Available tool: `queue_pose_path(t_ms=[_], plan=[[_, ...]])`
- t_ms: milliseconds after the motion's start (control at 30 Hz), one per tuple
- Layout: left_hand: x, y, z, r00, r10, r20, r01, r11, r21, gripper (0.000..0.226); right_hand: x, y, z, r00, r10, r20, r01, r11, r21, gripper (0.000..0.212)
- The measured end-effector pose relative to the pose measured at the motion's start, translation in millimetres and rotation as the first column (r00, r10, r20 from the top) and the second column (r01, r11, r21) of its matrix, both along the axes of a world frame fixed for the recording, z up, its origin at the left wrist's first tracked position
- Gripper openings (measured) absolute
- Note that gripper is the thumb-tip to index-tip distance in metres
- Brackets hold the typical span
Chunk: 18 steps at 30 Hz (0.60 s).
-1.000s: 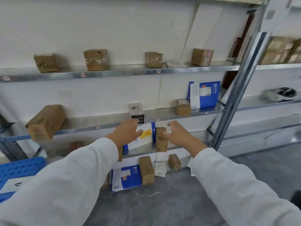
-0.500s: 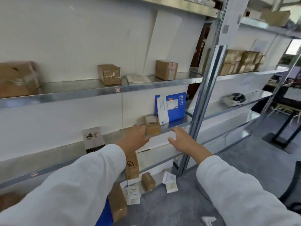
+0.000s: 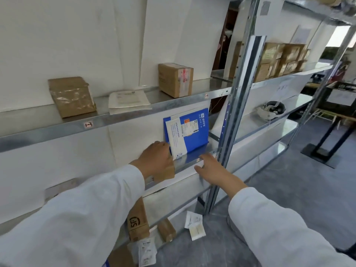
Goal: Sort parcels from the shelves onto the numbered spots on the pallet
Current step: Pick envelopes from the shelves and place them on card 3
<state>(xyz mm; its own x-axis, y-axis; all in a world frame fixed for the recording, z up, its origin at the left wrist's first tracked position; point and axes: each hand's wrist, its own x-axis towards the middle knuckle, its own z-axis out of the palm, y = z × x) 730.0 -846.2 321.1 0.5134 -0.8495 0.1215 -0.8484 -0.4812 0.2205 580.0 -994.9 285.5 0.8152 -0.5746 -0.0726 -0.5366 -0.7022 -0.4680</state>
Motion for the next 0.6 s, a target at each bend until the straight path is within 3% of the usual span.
queue_pose_path(t_ms=[233, 367, 600], plan=[[55.6, -122.5, -8.3, 0.992, 0.065, 0.105, -0.071, 0.996, 0.057, 0.034, 59.0, -111.5, -16.3, 0.992, 0.075, 0.103, -0.088, 0.988, 0.123, 0.048], [88.9, -185.0, -5.9, 0.983, 0.116, 0.142, -0.127, 0.99, 0.068, 0.037, 91.6, -175.7, -15.8, 0.996, 0.079, 0.03, -0.082, 0.99, 0.114, 0.04], [139.3, -263.5, -17.8, 0.96, 0.149, 0.235, -0.165, 0.985, 0.05, 0.038, 140.2, -258.5, -16.3, 0.993, 0.115, -0.001, -0.115, 0.993, 0.007, 0.047]])
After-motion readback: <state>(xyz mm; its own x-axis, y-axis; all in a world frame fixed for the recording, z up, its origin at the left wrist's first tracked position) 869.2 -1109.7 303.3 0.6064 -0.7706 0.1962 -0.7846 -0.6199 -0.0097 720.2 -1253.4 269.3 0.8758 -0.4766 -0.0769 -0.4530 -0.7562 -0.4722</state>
